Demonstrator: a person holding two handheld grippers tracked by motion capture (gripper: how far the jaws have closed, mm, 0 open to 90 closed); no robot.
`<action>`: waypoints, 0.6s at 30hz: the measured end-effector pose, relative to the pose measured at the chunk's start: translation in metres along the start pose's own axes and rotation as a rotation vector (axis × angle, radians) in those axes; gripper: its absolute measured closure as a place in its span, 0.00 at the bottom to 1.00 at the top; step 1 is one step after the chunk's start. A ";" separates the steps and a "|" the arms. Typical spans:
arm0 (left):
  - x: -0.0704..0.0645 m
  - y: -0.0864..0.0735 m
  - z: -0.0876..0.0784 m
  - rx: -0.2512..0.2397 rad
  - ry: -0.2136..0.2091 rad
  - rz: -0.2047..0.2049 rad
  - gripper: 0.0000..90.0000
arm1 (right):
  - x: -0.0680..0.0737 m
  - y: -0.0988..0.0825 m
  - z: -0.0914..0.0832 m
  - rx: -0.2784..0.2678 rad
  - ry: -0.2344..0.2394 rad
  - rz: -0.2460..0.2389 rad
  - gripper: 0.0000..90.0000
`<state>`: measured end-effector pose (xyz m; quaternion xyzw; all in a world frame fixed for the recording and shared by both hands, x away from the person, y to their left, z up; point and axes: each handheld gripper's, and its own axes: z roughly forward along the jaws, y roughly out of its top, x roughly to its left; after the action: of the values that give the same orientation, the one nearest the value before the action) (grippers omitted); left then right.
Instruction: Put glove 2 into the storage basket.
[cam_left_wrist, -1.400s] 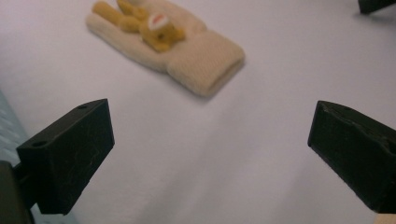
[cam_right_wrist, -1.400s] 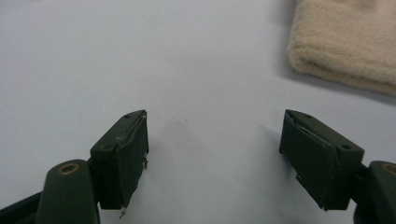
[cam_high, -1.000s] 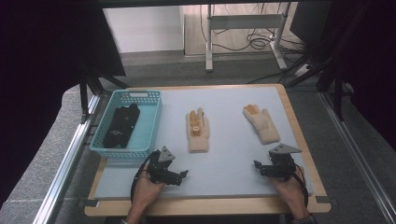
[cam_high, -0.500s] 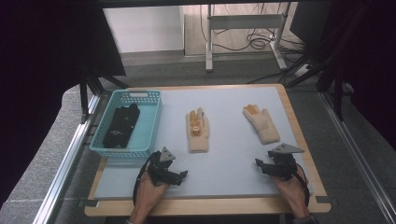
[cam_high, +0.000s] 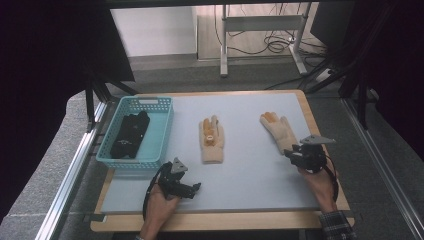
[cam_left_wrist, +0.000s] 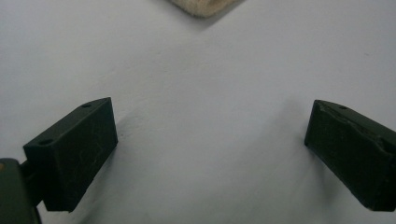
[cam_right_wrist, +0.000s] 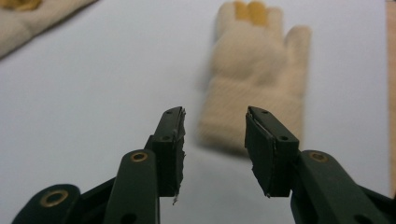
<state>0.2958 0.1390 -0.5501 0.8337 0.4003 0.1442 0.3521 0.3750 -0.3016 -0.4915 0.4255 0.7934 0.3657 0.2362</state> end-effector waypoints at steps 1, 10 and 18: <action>0.000 0.000 0.000 0.000 0.000 0.000 0.03 | -0.004 0.004 0.001 -0.005 -0.006 -0.001 0.62; 0.000 0.000 0.000 -0.001 0.001 0.000 0.03 | -0.032 0.044 0.027 0.016 -0.003 0.011 0.48; 0.000 0.000 0.000 0.000 0.000 0.000 0.03 | -0.036 0.056 0.064 0.045 0.015 0.009 0.37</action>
<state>0.2957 0.1389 -0.5501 0.8337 0.4001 0.1444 0.3521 0.4658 -0.2877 -0.4853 0.4315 0.8013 0.3519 0.2188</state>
